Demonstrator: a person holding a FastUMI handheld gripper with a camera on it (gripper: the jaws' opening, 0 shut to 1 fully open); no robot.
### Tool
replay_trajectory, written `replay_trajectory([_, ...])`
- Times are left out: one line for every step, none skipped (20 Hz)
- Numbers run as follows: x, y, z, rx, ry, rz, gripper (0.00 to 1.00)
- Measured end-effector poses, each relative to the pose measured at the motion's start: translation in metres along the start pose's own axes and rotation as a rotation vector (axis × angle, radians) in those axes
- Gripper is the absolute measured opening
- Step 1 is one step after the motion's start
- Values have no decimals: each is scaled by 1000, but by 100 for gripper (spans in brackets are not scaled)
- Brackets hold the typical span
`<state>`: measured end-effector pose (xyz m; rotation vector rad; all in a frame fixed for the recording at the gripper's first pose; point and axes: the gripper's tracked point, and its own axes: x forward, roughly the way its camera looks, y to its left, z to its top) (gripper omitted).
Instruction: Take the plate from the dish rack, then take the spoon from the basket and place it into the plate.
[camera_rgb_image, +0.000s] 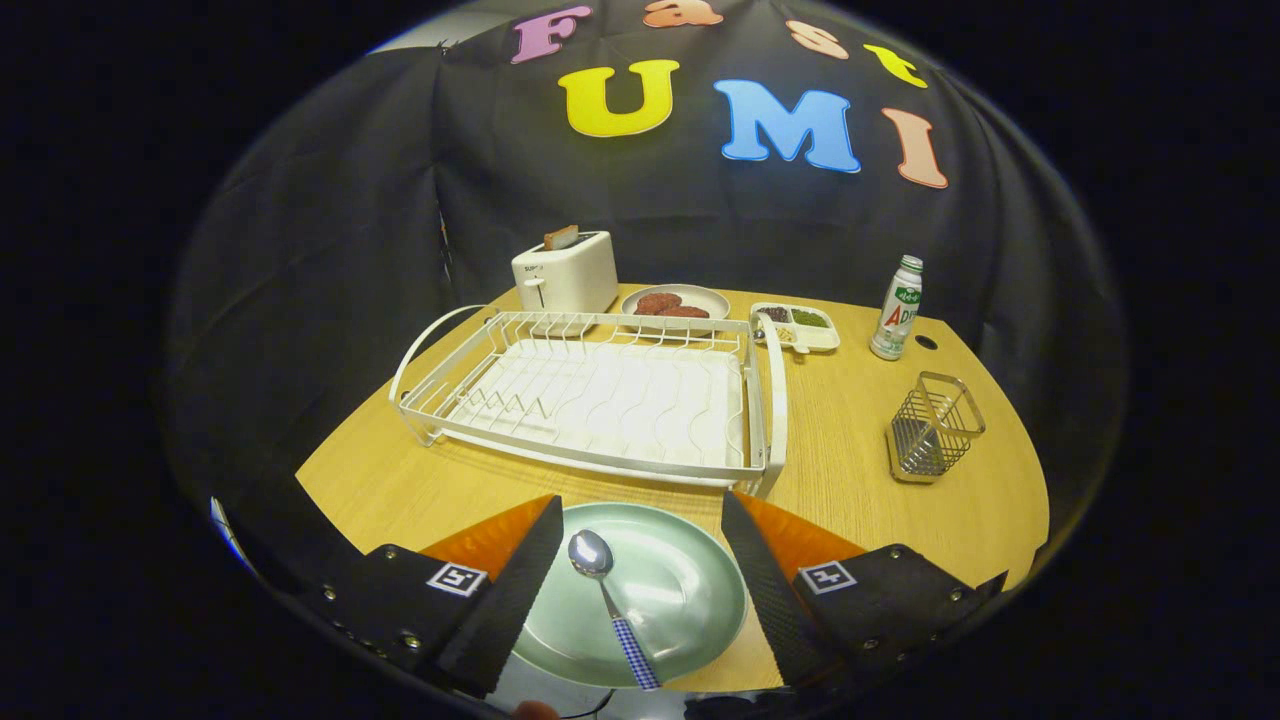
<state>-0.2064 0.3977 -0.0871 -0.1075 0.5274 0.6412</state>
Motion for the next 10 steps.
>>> replay_trajectory([-4,-1,6,-13,-15,-4,98])
replay_trajectory([-9,-3,17,-19,-40,-9,98])
replay_trajectory([-13,-5,28,-16,-72,-15,98])
replay_trajectory([-18,-7,41,-9,-103,-21,98])
replay_trajectory([-24,-9,55,-4,-135,-28,98])
replay_trajectory([-30,-12,70,1,-170,-36,98])
replay_trajectory([-38,-15,87,8,-212,-40,98])
replay_trajectory([-47,-18,106,14,-259,-44,98])
replay_trajectory([-55,-22,124,18,-306,-51,97])
replay_trajectory([-64,-26,142,18,-351,-60,97])
